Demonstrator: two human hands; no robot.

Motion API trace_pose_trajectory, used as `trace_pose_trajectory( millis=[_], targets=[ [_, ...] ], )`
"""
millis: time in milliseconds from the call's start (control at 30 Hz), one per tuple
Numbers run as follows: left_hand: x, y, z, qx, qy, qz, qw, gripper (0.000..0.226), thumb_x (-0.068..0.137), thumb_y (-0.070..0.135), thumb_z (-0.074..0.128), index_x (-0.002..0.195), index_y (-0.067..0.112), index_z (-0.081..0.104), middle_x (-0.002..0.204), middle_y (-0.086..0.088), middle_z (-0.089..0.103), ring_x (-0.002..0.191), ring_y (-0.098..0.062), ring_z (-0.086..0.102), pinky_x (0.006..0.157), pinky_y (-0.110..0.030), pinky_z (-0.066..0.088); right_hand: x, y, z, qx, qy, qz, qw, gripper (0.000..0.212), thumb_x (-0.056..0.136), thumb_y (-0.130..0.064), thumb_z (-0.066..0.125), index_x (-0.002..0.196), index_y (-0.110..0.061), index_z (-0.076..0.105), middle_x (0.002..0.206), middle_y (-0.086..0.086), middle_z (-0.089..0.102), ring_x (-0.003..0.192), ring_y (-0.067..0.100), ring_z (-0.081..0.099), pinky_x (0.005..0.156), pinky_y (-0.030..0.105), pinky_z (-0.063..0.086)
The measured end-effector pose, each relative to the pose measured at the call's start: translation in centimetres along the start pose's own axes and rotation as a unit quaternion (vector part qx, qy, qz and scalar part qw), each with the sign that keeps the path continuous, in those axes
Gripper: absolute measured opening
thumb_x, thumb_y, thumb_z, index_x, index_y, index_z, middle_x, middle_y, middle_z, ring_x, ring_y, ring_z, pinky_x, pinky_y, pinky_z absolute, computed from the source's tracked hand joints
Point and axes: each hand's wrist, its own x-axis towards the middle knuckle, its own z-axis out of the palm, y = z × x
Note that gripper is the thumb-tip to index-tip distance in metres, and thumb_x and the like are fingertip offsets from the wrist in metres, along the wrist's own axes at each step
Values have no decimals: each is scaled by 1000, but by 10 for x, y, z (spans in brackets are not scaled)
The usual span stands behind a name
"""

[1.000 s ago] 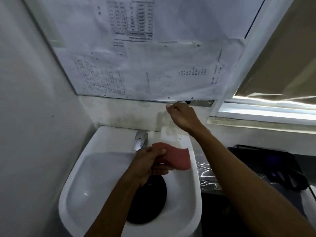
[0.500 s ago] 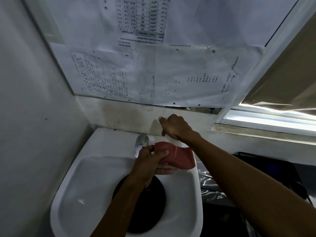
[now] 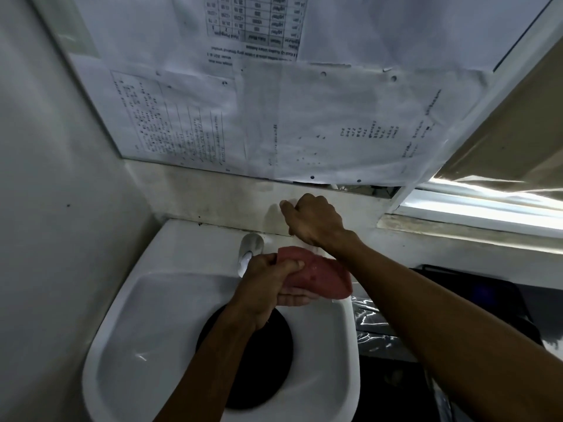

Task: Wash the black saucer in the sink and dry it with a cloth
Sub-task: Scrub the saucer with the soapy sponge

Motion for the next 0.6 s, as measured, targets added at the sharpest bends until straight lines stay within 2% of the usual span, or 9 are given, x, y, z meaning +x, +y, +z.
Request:
trace_pose_trajectory(
  millis=[133, 233, 300, 367, 500, 600],
  targets=[
    [-1, -1, -2, 6, 9, -9, 1000, 26, 91, 14, 63, 113, 0, 58, 92, -22, 74, 77, -40, 73, 57, -31, 58, 1, -4, -10, -36, -70, -16, 997, 78, 90, -67, 21, 98, -7, 70, 107, 14, 68, 98, 31, 62, 93, 45, 49],
    [-1, -4, -2, 5, 17, -17, 1000, 29, 91, 15, 64, 114, 0, 58, 93, -22, 74, 77, -41, 73, 57, -32, 58, 0, -9, -12, -43, -99, -24, 994, 78, 92, -67, 19, 99, -7, 70, 107, 14, 68, 97, 31, 62, 93, 46, 49],
    [-1, -5, -1, 0, 18, -18, 1000, 29, 90, 15, 65, 113, -1, 58, 93, -23, 74, 77, -41, 72, 56, -31, 58, -3, -8, -7, -51, -84, -26, 995, 77, 90, -67, 19, 95, -8, 67, 102, 13, 69, 93, 31, 63, 91, 46, 50],
    [-1, -4, -1, 1, 16, -19, 1000, 26, 91, 15, 64, 111, -1, 59, 91, -23, 74, 76, -40, 73, 56, -31, 58, -6, -6, -4, -48, -44, -24, 998, 67, 93, -63, 22, 83, -9, 60, 96, 14, 67, 88, 31, 62, 87, 43, 51],
    [-2, -2, -1, -11, 12, -25, 1000, 20, 91, 14, 63, 105, 0, 63, 90, -23, 74, 74, -38, 73, 55, -30, 57, -12, -9, -5, -54, 25, -46, 997, 53, 99, -50, 31, 63, -13, 44, 77, 10, 57, 77, 30, 58, 72, 36, 46],
    [-1, 0, 0, -16, 4, -32, 999, 20, 91, 14, 62, 104, -1, 65, 88, -24, 74, 70, -35, 73, 53, -28, 56, -16, -9, -3, -67, 54, -61, 994, 47, 100, -41, 35, 62, -13, 42, 67, 2, 45, 73, 26, 50, 69, 34, 40]
  ],
)
